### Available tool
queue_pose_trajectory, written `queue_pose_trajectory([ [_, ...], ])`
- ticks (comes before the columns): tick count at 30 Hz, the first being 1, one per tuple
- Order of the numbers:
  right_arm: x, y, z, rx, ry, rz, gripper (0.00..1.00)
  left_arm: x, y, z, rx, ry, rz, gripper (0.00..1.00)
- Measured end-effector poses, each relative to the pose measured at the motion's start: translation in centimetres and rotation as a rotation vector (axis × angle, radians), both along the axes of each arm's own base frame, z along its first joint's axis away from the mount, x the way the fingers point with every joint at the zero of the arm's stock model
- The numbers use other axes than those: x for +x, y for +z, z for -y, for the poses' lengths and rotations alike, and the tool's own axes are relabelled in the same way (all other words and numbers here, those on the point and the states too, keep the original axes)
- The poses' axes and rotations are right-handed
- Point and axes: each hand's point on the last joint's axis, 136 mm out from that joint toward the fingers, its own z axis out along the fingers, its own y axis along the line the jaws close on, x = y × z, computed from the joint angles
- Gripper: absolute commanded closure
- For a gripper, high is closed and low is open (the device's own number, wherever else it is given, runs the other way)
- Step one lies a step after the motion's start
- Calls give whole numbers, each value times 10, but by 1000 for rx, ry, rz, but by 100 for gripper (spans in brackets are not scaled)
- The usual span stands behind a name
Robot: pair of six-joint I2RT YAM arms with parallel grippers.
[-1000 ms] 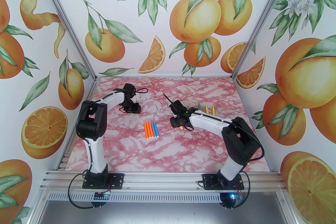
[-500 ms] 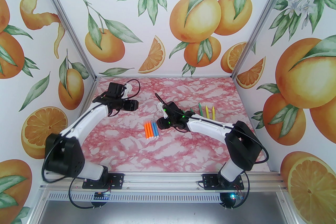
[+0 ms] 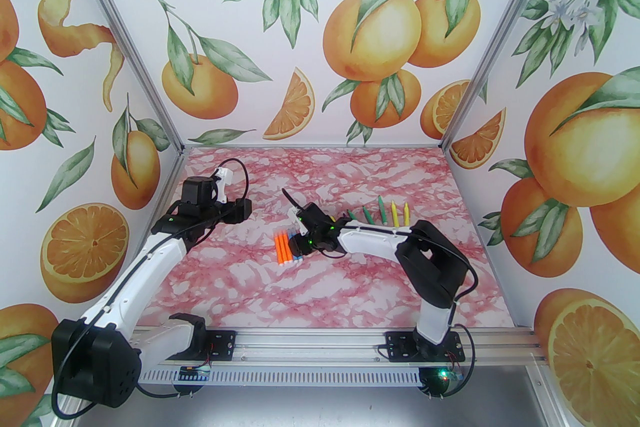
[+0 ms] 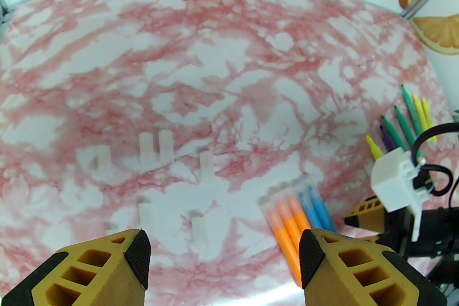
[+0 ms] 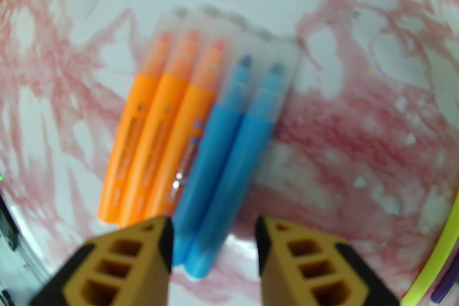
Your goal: Open the pen caps
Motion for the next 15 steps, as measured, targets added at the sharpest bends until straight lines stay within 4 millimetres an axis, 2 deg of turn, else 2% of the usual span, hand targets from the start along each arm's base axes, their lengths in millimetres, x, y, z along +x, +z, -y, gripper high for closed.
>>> queue_pose_trajectory([
  [15, 1, -15, 9, -70, -28, -21, 61, 2, 2, -1, -5, 4, 12, 28],
])
